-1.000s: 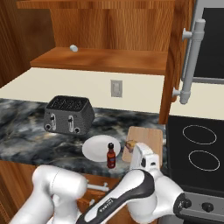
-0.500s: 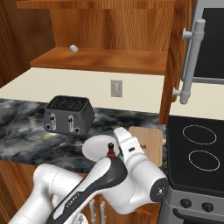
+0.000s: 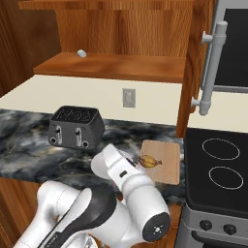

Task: Pick the chicken drumstick from the plate and place it on the cutting board. Then pick the condiment bottle from the cabinet and place it next to the cutting board.

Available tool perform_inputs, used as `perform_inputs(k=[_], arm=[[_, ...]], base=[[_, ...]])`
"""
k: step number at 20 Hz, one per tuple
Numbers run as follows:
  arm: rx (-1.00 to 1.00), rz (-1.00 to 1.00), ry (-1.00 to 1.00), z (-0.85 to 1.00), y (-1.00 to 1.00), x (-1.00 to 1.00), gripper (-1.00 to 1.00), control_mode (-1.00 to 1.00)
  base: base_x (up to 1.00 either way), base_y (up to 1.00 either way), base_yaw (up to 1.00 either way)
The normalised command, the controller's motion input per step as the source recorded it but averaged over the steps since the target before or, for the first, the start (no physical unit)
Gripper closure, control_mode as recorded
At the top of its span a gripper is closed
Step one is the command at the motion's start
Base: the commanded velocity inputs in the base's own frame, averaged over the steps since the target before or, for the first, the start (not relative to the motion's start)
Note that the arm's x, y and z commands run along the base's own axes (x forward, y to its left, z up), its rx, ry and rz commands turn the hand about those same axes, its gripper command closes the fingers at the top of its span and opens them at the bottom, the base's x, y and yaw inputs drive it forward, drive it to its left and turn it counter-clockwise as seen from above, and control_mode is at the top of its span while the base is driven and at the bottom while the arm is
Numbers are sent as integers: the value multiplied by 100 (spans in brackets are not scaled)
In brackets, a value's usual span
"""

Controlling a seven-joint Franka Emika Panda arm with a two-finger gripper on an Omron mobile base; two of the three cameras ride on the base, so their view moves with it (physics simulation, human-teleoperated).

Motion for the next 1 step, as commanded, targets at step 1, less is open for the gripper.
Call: perform_inputs(k=[1], arm=[[-33, 0, -31, 54, 9, -52, -100, -100]], base=[[0, 0, 0]])
